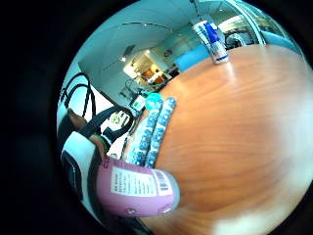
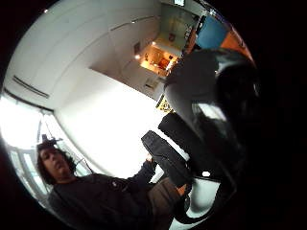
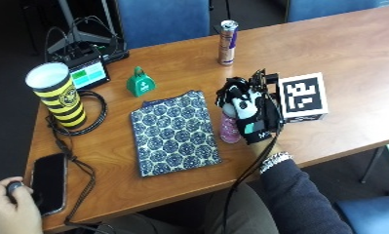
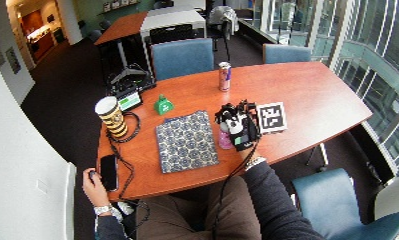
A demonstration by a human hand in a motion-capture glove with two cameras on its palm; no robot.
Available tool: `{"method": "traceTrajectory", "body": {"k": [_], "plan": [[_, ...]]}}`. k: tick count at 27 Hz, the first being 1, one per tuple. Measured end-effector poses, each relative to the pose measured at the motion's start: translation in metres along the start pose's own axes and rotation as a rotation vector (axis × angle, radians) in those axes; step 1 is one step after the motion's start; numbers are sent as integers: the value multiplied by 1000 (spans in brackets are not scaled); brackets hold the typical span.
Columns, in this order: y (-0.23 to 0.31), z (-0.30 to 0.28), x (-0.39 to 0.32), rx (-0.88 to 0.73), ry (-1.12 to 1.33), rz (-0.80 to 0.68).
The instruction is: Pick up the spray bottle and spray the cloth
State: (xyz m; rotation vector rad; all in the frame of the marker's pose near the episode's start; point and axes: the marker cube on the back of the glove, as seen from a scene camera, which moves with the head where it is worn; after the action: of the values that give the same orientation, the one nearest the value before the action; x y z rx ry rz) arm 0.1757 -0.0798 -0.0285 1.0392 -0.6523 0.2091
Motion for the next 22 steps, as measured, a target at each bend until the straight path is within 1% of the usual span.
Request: {"method": "traceTrajectory", "body": {"k": [4,7,14,17,22], "plan": [[9,-4,3,31,-4,9],[15,-7,9,21,-2,16],[32,-19,29,-109,45,105],[24,-27,20,-158,100,105],[-10,-35,-14,-223,209,28]]}}
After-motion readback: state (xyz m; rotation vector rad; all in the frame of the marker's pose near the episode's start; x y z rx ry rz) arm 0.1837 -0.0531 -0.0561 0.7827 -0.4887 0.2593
